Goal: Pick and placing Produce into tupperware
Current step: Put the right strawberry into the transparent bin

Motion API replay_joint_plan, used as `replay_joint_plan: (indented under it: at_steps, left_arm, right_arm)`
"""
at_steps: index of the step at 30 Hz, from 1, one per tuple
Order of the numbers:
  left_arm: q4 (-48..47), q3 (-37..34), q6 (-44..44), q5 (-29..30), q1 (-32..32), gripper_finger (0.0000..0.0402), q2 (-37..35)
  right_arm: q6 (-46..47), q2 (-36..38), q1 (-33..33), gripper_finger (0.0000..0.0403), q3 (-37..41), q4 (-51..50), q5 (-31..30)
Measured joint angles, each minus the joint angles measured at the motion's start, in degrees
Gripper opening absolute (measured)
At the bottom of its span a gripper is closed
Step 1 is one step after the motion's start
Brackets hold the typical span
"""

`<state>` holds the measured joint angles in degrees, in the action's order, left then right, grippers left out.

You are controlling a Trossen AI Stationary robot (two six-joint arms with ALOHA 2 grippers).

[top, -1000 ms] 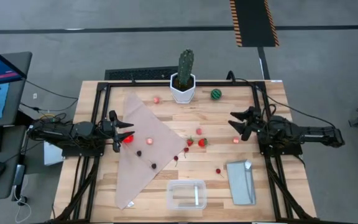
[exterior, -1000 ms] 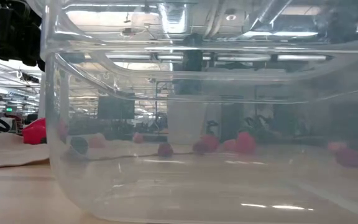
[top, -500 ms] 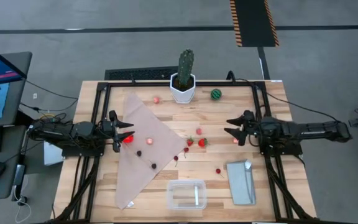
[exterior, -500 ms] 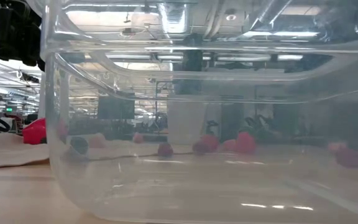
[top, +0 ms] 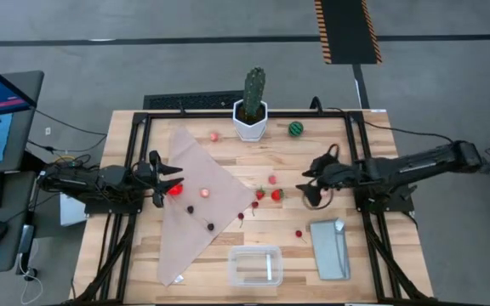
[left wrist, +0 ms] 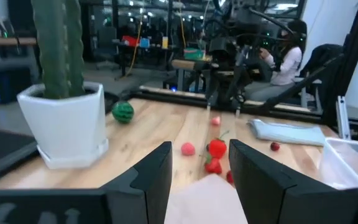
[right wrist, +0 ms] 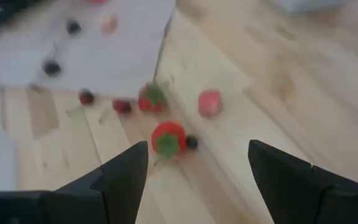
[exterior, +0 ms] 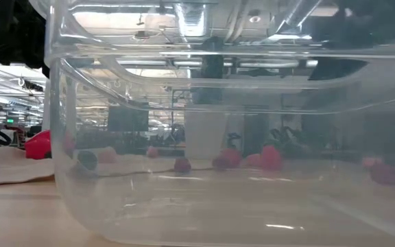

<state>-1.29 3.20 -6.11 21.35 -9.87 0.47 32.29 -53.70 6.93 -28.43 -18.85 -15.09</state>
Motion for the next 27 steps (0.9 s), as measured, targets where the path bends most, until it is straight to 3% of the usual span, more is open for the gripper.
replay_joint_plan:
  at_steps: [11, 19, 27]
  left_arm:
    - [-2.35, 0.11, -2.69, -0.03, 0.0, 0.0149, 0.02]
    - [-2.39, 0.15, -2.44, 0.0, -0.02, 0.0149, 0.02]
    - [-2.38, 0.24, -4.7, 0.0, -0.02, 0.0149, 0.02]
  right_arm:
    - [2.28, -19.68, 4.93, 0.0299, -9.04, -1.73, 0.22]
    - [2.02, -27.87, 5.41, 0.0299, -12.71, -2.16, 0.11]
    - [0.68, -31.12, 3.43, 0.0299, -13.63, -3.33, 0.04]
